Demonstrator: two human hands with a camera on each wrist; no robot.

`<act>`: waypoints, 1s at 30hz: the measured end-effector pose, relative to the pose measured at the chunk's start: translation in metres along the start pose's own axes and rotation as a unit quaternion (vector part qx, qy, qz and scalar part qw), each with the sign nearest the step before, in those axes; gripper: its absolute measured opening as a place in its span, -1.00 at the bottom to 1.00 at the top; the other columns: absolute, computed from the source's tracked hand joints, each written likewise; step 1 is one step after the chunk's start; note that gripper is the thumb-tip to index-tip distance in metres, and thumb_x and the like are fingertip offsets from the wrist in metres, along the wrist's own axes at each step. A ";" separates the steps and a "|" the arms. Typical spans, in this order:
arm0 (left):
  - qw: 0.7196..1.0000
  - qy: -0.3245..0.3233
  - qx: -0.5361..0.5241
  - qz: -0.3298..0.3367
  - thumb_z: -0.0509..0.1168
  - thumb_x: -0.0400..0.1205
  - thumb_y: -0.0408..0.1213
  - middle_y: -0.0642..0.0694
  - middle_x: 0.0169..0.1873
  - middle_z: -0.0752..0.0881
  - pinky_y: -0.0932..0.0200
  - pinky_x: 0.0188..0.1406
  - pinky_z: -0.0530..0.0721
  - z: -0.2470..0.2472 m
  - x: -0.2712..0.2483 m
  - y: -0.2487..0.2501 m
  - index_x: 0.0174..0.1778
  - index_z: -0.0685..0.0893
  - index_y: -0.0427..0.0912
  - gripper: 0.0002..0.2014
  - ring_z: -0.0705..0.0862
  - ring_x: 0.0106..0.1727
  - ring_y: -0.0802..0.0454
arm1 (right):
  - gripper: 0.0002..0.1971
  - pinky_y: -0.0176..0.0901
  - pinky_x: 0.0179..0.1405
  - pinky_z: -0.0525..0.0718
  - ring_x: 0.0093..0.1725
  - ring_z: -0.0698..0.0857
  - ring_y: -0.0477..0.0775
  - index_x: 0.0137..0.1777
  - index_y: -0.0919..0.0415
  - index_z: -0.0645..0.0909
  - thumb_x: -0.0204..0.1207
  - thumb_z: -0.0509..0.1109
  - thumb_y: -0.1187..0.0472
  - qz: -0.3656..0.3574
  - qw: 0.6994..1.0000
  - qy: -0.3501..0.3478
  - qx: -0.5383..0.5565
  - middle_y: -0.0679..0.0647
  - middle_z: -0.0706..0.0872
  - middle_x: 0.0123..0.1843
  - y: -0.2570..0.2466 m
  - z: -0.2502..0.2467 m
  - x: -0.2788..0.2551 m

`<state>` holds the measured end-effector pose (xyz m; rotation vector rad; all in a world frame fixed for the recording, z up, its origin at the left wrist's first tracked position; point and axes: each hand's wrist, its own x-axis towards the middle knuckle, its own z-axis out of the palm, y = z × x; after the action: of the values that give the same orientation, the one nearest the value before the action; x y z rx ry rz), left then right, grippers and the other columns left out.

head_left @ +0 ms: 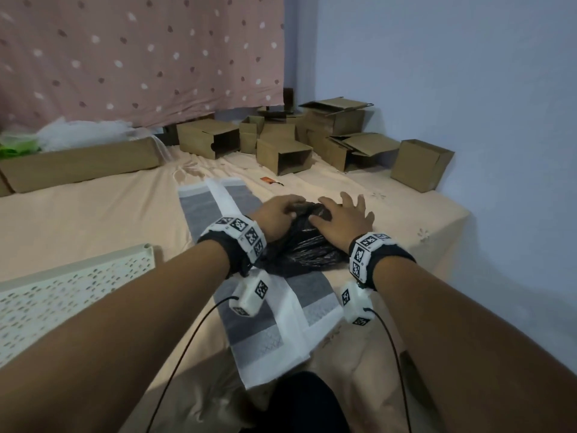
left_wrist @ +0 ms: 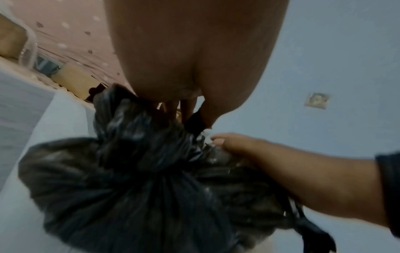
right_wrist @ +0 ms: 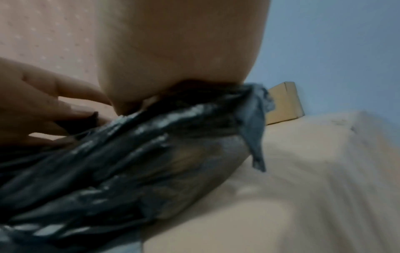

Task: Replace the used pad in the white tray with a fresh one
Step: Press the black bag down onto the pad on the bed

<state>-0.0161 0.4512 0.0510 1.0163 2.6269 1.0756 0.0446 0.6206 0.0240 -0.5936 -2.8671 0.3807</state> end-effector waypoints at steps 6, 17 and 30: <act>0.991 -0.040 0.130 -0.006 0.18 0.73 -0.11 -0.08 0.57 0.51 -0.02 0.56 0.38 0.024 0.014 -0.011 0.59 0.50 0.06 -0.55 0.46 0.56 -0.13 | -0.32 0.54 0.59 0.03 0.73 -0.07 0.38 0.64 -0.43 0.13 0.49 0.17 -0.33 -0.070 0.994 -0.084 -0.031 -0.09 -0.02 0.79 0.001 0.018 0.015; 0.956 -0.032 0.290 -0.031 0.08 0.48 0.38 -0.04 0.62 0.42 -0.50 0.57 0.15 0.038 0.039 -0.024 0.51 0.54 0.16 -0.29 0.30 0.65 -0.10 | -0.43 0.48 0.50 0.17 0.64 0.25 0.13 0.56 -0.22 0.36 0.53 0.10 -0.22 -0.062 0.991 -0.119 -0.016 -0.04 0.42 0.58 0.011 0.061 0.015; 0.962 -0.053 0.257 -0.075 0.07 0.41 0.36 0.01 0.21 0.72 -0.61 0.46 0.11 0.045 0.038 -0.025 0.03 0.75 0.15 -0.46 0.49 0.46 -0.16 | -0.45 0.58 0.57 -0.13 0.70 0.14 0.06 0.61 -0.26 0.27 0.60 0.10 -0.19 -0.079 0.990 -0.117 0.003 -0.08 0.34 0.67 0.017 0.073 0.020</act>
<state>-0.0434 0.4879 0.0064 0.8949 2.8985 0.2947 0.0154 0.6282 -0.0473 -0.3355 -3.1085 0.4602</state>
